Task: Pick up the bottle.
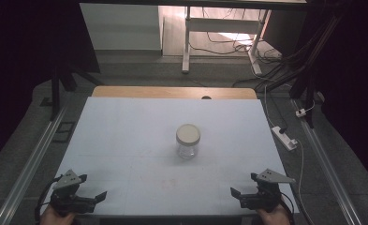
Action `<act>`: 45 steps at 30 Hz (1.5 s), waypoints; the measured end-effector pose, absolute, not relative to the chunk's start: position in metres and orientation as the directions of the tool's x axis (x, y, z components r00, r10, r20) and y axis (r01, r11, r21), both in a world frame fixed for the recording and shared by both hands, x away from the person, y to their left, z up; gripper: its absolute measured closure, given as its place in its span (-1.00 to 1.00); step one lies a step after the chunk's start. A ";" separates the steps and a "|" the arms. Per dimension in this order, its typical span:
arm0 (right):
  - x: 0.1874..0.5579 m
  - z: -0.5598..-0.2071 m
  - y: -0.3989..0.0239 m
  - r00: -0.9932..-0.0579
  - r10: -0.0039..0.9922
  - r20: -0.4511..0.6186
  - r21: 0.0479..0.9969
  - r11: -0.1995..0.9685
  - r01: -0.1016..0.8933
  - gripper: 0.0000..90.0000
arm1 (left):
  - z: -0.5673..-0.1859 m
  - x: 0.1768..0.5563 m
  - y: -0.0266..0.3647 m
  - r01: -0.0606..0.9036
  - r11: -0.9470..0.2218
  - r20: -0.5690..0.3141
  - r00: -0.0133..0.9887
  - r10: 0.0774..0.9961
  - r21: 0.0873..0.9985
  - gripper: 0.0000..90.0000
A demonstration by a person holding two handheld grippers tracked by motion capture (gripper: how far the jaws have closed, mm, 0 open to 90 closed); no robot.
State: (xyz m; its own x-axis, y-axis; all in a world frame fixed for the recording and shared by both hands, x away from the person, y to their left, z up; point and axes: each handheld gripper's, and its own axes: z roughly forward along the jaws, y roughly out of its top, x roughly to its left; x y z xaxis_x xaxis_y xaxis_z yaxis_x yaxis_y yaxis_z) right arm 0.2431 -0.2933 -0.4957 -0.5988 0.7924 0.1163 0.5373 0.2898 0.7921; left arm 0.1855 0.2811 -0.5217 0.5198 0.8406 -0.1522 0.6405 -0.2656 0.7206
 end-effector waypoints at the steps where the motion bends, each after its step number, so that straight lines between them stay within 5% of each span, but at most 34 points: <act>1: 0.243 -0.496 -0.293 -0.600 0.791 0.118 0.792 0.290 0.538 -1.00 | -0.522 0.185 0.282 0.643 -0.262 -0.154 0.516 0.843 0.719 -1.00; 45: 0.244 -0.488 -0.282 -0.660 0.748 0.068 0.803 0.352 0.481 -1.00 | -0.523 0.185 0.281 0.647 -0.300 -0.138 0.536 0.833 0.701 -1.00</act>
